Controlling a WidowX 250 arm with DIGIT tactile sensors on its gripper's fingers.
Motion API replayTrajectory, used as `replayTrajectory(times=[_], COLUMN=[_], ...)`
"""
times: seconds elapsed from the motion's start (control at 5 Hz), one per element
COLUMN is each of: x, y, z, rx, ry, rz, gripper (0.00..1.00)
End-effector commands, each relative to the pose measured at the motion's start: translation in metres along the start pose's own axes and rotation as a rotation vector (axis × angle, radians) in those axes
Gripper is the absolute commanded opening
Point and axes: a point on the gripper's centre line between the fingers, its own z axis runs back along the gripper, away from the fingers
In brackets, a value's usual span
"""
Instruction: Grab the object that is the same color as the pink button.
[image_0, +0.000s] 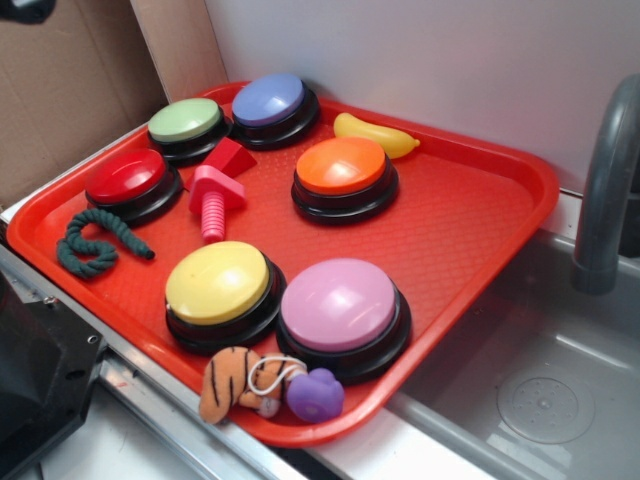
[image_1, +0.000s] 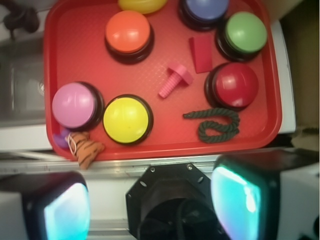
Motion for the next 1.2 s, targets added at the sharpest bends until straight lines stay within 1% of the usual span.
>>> replayTrajectory(times=[0.0,0.2,0.4,0.6,0.8,1.0], x=[0.022,0.04,0.064,0.079,0.093,0.098], y=[0.011,0.02,0.033,0.039,0.042,0.044], z=[-0.033,-0.062,-0.095,-0.123,-0.146,-0.168], rx=[-0.047,-0.084,-0.084,-0.075,-0.052,-0.04], ry=[-0.051,-0.104,-0.136,-0.162,-0.196,-0.175], rz=[0.3,0.473,0.605,0.683,0.741,0.758], gripper=[1.0,1.0,1.0,1.0,1.0,1.0])
